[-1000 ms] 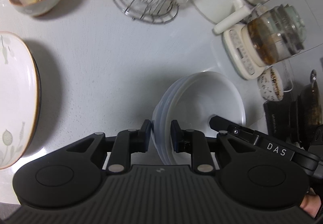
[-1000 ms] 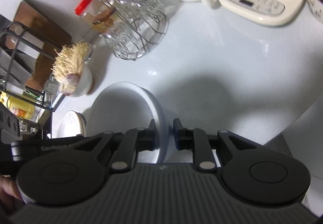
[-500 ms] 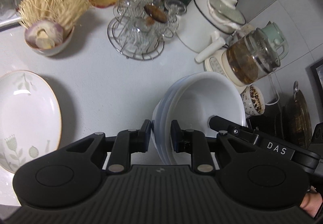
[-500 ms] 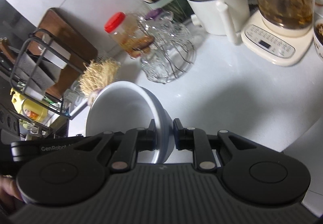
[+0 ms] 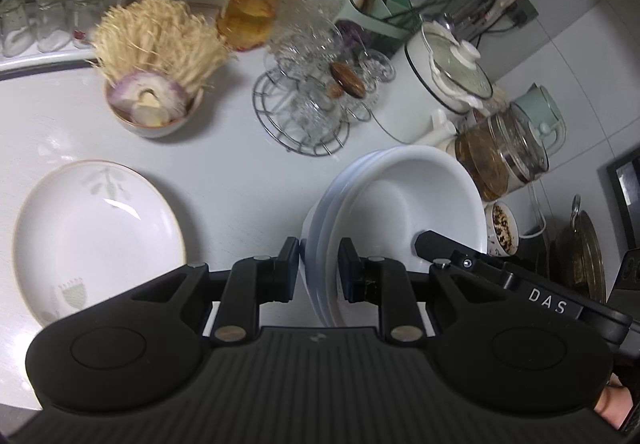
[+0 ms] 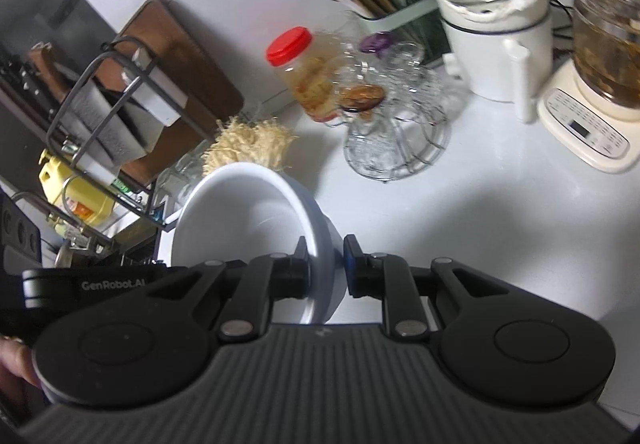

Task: Organize plates and bowls
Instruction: 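Lift the bowl stack and carry it over the white plate stack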

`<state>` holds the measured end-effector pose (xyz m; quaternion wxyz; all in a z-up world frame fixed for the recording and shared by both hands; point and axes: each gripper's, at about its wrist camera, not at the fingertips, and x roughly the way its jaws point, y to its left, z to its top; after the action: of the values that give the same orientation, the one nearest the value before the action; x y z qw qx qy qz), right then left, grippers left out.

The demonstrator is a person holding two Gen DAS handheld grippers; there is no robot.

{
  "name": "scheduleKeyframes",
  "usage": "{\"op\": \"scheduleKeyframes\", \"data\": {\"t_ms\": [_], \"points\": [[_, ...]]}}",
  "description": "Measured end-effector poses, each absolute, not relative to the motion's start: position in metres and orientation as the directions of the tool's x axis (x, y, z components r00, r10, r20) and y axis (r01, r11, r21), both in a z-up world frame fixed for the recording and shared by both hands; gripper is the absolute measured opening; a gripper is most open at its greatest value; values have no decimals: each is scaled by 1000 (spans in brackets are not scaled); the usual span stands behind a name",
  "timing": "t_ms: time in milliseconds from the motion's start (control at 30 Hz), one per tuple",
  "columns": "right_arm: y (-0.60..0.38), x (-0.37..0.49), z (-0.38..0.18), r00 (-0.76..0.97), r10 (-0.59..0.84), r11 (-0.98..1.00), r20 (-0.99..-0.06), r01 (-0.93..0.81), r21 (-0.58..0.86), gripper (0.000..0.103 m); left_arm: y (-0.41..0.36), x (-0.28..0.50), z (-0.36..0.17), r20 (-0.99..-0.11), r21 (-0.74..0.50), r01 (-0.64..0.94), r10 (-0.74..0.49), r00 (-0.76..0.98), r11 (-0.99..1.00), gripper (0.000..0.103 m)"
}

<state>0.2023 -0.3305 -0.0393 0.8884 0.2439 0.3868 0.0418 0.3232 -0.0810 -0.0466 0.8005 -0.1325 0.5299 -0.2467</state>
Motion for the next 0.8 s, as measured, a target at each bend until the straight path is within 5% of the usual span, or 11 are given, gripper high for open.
{"op": "scheduleKeyframes", "data": {"t_ms": [500, 800], "points": [[-253, 233, -46, 674, 337, 872, -657, 40, 488, 20, 7, 336, -45, -779, -454, 186, -489, 393, 871, 25], [-210, 254, -78, 593, 346, 875, -727, 75, 478, 20, 50, 351, -85, -806, -461, 113, -469, 361, 880, 25]]}}
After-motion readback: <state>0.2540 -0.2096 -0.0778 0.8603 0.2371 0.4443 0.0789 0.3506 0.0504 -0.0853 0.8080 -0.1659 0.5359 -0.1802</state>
